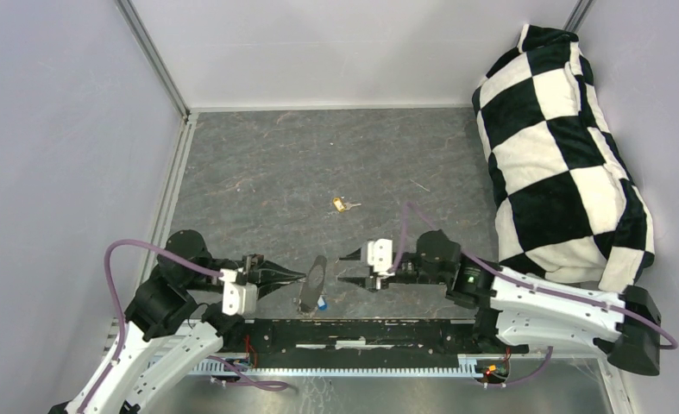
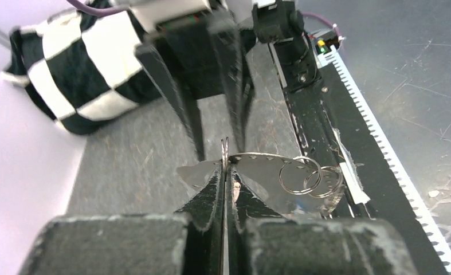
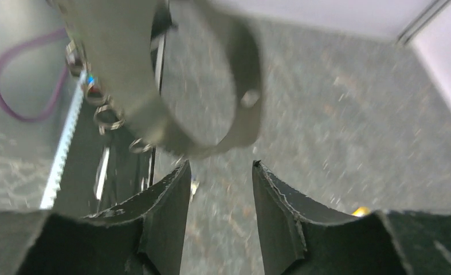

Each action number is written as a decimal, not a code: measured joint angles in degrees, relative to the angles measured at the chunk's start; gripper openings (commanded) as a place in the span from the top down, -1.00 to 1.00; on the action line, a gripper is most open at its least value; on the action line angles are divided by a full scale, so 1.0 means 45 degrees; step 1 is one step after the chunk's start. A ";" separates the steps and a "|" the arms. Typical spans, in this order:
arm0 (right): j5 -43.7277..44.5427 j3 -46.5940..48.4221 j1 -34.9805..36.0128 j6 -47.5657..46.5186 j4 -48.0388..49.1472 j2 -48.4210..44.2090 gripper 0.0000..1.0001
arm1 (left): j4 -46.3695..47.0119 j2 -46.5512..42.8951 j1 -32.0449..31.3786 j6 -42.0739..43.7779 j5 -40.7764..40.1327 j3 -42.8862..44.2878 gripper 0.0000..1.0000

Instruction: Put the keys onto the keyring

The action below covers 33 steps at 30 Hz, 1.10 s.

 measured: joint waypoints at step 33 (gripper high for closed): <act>-0.7145 0.6246 -0.2414 -0.9583 -0.4891 1.2701 0.12 | -0.4804 -0.1608 -0.0005 -0.0495 -0.3881 0.0379 0.96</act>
